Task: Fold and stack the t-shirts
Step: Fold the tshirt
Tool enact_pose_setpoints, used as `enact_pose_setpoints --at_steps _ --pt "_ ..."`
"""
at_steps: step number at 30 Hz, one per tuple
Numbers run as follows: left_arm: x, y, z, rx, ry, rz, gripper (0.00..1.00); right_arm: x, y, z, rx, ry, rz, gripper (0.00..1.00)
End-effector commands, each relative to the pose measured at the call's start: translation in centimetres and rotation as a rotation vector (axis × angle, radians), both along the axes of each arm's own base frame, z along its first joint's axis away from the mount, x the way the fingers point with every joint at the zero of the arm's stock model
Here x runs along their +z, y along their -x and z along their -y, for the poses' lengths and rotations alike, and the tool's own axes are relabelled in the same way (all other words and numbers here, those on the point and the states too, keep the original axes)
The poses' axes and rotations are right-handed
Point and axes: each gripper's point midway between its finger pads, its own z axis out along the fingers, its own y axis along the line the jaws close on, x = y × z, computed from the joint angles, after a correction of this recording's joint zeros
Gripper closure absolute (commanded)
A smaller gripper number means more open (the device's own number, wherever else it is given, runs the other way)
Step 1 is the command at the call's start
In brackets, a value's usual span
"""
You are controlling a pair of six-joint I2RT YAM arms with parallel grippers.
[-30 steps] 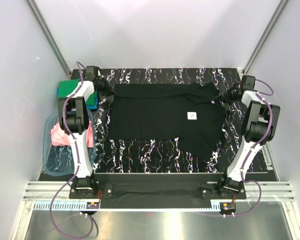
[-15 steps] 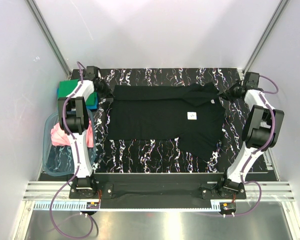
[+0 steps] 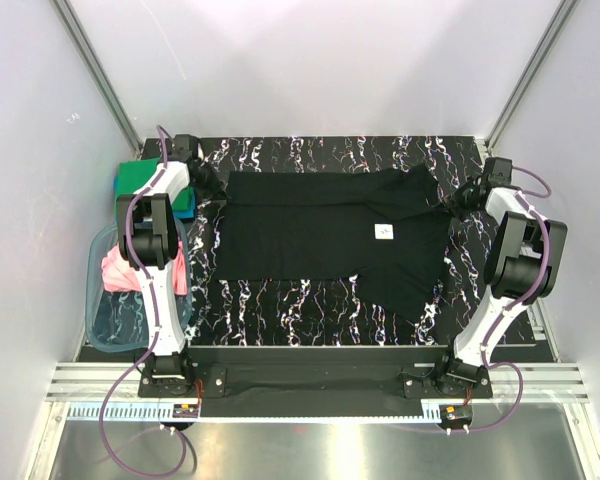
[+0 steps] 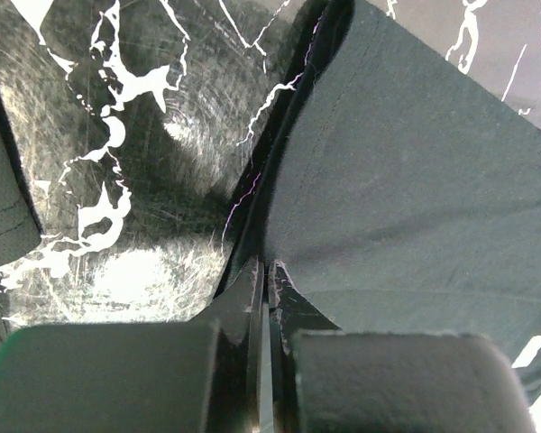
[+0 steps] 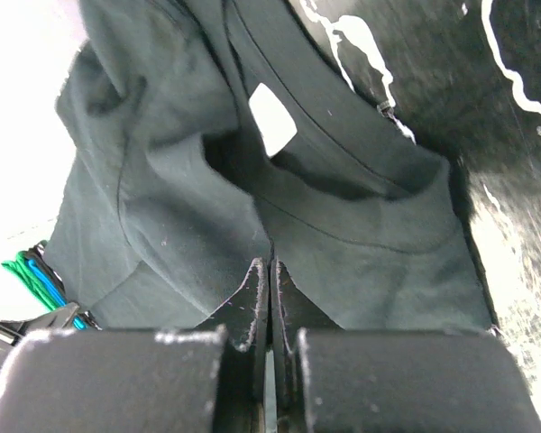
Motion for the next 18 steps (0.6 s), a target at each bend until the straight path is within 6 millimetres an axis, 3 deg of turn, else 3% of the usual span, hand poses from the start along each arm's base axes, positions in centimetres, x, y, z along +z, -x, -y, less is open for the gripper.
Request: enact_pose_setpoints --at_steps 1,5,8,9,12,16,18 --pt "3.5 -0.3 -0.4 -0.003 -0.032 0.076 0.97 2.1 0.9 0.5 -0.008 0.041 0.031 1.00" --pt "3.2 0.1 -0.1 -0.006 -0.027 0.066 0.98 1.4 2.2 0.5 -0.016 0.050 -0.012 1.00" --pt "3.7 0.1 0.1 -0.010 -0.029 0.075 0.86 0.7 3.2 0.6 -0.026 0.059 -0.052 1.00" --pt "4.0 -0.1 0.0 -0.013 -0.033 0.086 0.73 0.6 3.4 0.5 -0.025 0.057 -0.052 1.00" --pt "4.7 -0.5 -0.4 -0.017 -0.056 0.096 0.67 0.4 3.7 0.2 -0.027 0.043 -0.048 0.98" --pt "5.0 0.0 -0.8 -0.002 -0.075 0.081 0.68 -0.5 4.3 0.6 -0.043 0.063 -0.096 0.81" --pt "6.2 -0.1 -1.0 0.009 -0.089 0.115 0.67 -0.6 4.7 0.5 -0.048 0.058 -0.102 0.74"
